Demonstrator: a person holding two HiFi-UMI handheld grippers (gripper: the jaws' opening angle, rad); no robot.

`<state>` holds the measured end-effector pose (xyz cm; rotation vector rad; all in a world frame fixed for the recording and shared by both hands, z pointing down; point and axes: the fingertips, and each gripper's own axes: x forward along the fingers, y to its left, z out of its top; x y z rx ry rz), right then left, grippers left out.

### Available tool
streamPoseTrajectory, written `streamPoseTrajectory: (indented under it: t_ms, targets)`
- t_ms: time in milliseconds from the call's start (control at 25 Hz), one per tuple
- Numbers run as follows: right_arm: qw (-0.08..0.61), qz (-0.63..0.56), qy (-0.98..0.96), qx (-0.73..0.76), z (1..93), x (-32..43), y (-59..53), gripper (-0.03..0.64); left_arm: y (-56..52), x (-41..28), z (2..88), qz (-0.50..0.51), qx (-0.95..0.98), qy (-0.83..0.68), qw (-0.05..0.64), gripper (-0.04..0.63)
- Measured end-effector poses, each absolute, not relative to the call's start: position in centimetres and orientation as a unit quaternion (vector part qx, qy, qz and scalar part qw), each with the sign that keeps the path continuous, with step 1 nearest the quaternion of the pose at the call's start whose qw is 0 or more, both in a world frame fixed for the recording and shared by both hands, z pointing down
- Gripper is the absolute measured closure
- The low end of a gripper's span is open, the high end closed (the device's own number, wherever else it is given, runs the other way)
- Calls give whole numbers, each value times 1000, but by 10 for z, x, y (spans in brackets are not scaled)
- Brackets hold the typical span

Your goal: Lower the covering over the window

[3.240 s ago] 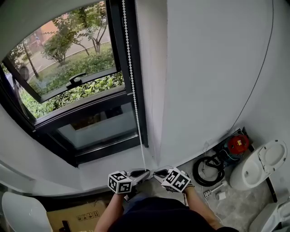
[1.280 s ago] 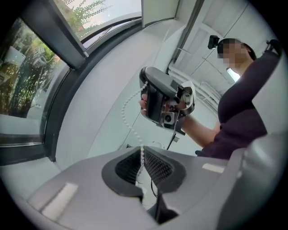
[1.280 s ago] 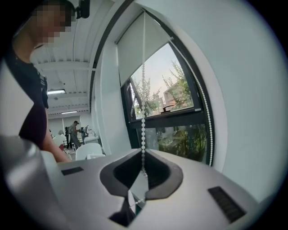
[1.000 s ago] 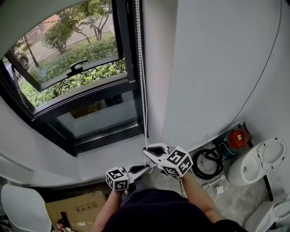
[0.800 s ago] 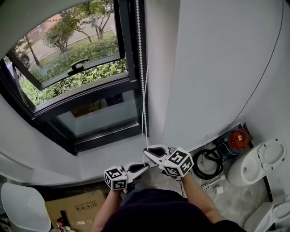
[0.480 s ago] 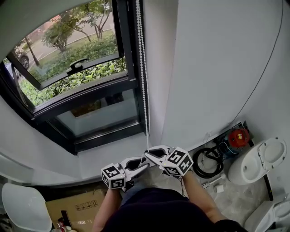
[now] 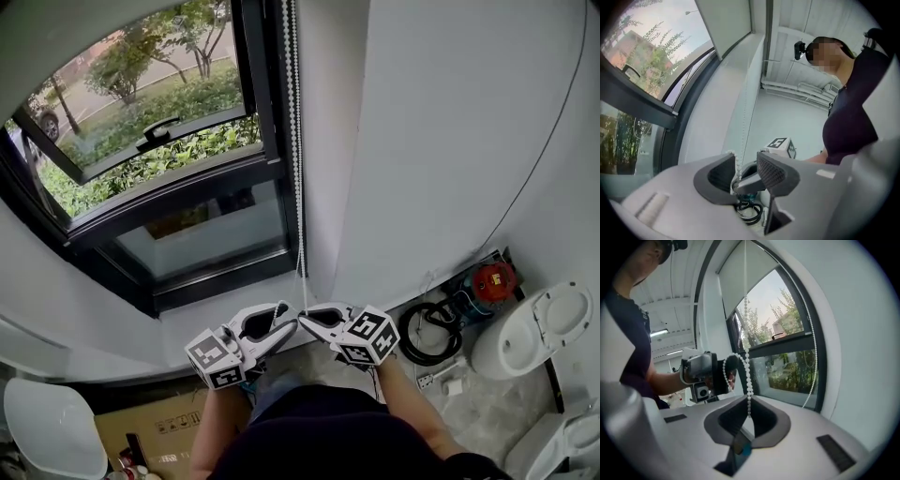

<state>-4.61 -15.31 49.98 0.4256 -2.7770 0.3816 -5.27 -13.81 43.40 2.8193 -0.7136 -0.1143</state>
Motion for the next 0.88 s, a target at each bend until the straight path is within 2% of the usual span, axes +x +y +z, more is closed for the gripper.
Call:
streamPoseTrajectory:
  t_ms: [240,360,640,880]
  targets:
    - [155,126,-968,152,500,-47,-155,594,-131,-41,433,82,968,-235,23,443]
    - [156,127,-967,157,501,-43,-158,594,-133,-48,440,111,964,-242,8,433]
    - [157,125,-966,164,501,-37,-158,594,-143,-74,440,114,948,-296,24,425]
    - [157,123,-967,159,501,-38,-154,594,-148,-80,401,22,944,-328,27,422]
